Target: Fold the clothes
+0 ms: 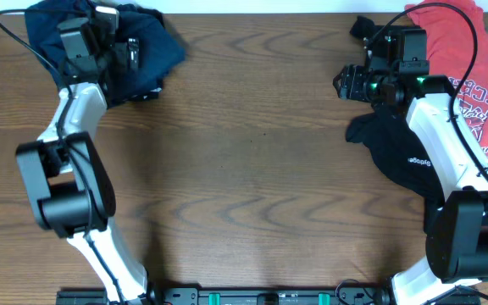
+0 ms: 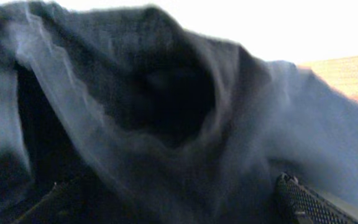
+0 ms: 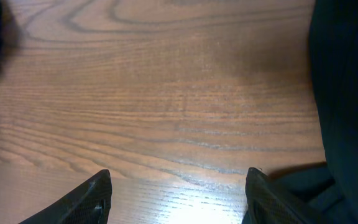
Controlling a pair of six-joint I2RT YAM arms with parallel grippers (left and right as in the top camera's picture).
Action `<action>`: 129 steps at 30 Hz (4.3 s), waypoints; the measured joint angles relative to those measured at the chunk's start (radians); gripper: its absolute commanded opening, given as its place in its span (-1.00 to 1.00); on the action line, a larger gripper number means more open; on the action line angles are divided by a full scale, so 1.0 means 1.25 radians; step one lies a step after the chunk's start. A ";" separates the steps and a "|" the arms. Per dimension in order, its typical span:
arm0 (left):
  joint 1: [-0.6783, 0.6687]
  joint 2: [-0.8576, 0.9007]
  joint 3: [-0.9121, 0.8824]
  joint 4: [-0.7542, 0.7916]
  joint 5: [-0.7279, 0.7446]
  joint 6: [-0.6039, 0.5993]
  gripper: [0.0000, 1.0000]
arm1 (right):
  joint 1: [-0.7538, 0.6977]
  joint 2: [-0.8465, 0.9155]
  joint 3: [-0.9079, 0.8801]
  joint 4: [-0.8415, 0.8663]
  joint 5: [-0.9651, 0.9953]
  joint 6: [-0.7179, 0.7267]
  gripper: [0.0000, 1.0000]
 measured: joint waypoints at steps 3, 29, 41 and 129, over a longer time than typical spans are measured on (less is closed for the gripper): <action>0.000 0.052 -0.002 0.160 0.002 0.002 0.96 | 0.000 0.000 0.000 -0.005 0.000 0.000 0.34; -0.008 0.132 0.187 0.298 -0.105 -0.063 0.95 | 0.017 0.000 0.000 -0.037 -0.004 0.000 0.36; 0.056 0.129 0.186 0.209 -0.257 -0.067 0.96 | 0.017 0.000 0.000 -0.037 -0.005 -0.017 0.40; -0.081 -0.343 0.189 -0.529 -0.281 -0.215 0.96 | 0.019 -0.335 0.276 -0.469 0.115 -0.163 0.99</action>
